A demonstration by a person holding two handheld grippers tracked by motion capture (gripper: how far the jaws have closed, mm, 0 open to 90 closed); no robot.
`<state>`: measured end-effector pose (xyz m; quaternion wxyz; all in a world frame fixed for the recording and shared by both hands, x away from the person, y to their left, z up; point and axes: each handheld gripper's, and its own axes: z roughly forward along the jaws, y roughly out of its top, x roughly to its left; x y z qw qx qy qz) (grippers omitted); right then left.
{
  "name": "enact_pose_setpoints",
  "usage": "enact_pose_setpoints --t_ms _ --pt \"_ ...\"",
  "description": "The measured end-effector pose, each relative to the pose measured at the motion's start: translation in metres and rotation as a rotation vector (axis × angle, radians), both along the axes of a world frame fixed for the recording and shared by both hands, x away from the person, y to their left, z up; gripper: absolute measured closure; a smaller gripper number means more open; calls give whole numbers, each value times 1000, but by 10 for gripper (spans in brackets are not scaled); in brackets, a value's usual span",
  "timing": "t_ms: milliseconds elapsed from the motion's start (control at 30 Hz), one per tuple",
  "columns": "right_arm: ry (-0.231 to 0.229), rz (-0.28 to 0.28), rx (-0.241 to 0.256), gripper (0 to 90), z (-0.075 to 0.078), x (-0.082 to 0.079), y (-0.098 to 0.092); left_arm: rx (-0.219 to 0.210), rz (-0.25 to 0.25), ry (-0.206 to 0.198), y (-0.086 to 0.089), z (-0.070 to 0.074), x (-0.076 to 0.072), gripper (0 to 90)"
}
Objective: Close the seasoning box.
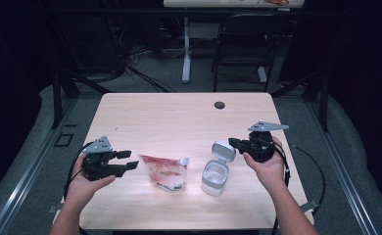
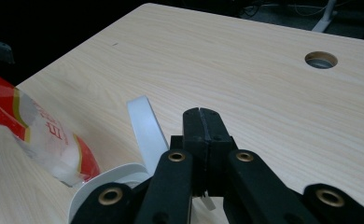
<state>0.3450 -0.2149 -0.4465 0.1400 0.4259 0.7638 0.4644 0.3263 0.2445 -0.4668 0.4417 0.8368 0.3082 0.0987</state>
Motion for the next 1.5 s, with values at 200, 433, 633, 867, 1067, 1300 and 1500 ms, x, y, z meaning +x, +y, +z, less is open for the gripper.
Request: enact_pose_setpoints --t_ms 200,433,633,867,1067,1300,1500 --pt "-1 14 1 900 -2 -4 4 0 1 -1 0 0 0 473" --pt "-11 47 8 900 0 -13 12 -1 2 -2 1 0 0 473" --pt "-13 84 9 900 -2 -24 20 1 3 -3 1 0 0 474" --pt "-32 121 5 892 -6 -37 29 -1 4 -5 1 1 -1 477" --pt "-44 130 -11 879 -6 -43 32 0 4 -6 0 1 -1 477" --pt "-55 127 -13 854 -3 -44 31 -1 7 -7 1 1 -1 477" --pt "-87 124 -22 778 4 -47 31 -1 12 -10 2 1 -1 477"
